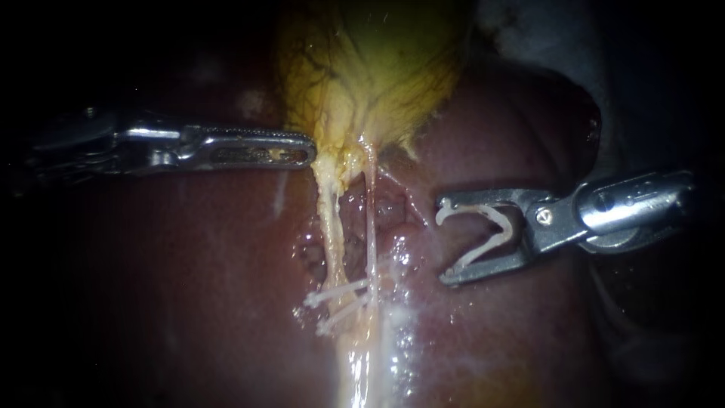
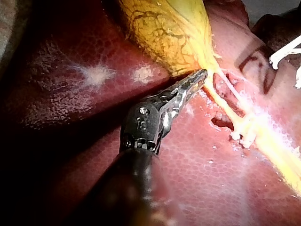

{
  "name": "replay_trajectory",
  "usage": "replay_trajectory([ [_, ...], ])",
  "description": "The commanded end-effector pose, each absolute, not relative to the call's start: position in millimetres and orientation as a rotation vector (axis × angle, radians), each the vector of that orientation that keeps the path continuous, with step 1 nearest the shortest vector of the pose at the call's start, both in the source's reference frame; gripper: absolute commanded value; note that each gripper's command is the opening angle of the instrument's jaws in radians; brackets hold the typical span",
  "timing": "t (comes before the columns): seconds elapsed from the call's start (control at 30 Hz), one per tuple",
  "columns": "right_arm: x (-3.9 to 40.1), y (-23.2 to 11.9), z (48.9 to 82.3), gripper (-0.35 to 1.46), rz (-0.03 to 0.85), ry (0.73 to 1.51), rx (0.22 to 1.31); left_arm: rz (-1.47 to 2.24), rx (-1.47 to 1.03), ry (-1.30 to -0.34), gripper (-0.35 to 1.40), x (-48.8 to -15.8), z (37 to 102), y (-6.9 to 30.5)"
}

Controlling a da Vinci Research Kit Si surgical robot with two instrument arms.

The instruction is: Clipping third clip left tube

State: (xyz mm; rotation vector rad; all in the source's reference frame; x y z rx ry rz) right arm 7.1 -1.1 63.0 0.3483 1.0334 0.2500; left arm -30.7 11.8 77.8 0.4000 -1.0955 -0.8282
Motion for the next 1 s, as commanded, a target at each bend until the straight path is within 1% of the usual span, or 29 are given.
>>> replay_trajectory([
  [0.03, 7.1, -1.1, 62.9, 0.58, 0.250, 1.034, 0.348, -0.828, 0.400, -1.095, -0.35, -30.7, 77.8, 11.8],
  [0.17, 7.1, -1.2, 62.9, 0.57, 0.250, 1.034, 0.348, -0.829, 0.404, -1.095, -0.35, -30.3, 76.9, 11.9],
  [0.27, 7.1, -1.2, 62.9, 0.56, 0.250, 1.034, 0.348, -0.835, 0.425, -1.091, -0.35, -29.5, 75.0, 12.6],
  [0.43, 7.1, -1.2, 62.9, 0.56, 0.250, 1.034, 0.348, -0.880, 0.412, -1.124, -0.35, -27.7, 70.0, 14.9],
  [0.6, 7.1, -1.1, 62.9, 0.56, 0.246, 1.035, 0.356, -0.890, 0.403, -1.134, -0.35, -26.9, 68.1, 15.1],
  [0.77, 7.8, -1.1, 63.0, 0.51, 0.208, 1.050, 0.428, -0.889, 0.396, -1.134, -0.35, -27.3, 69.0, 14.6],
  [0.8, 8.1, -1.1, 63.0, 0.51, 0.207, 1.055, 0.455, -0.888, 0.396, -1.134, -0.35, -27.3, 69.1, 14.6],
  [0.87, 8.7, -1.0, 63.0, 0.51, 0.217, 1.064, 0.491, -0.888, 0.396, -1.135, -0.35, -27.3, 69.1, 14.7],
  [1.0, 10.3, -1.2, 63.3, 0.53, 0.262, 1.106, 0.555, -0.888, 0.396, -1.135, -0.35, -27.3, 69.1, 14.7],
])
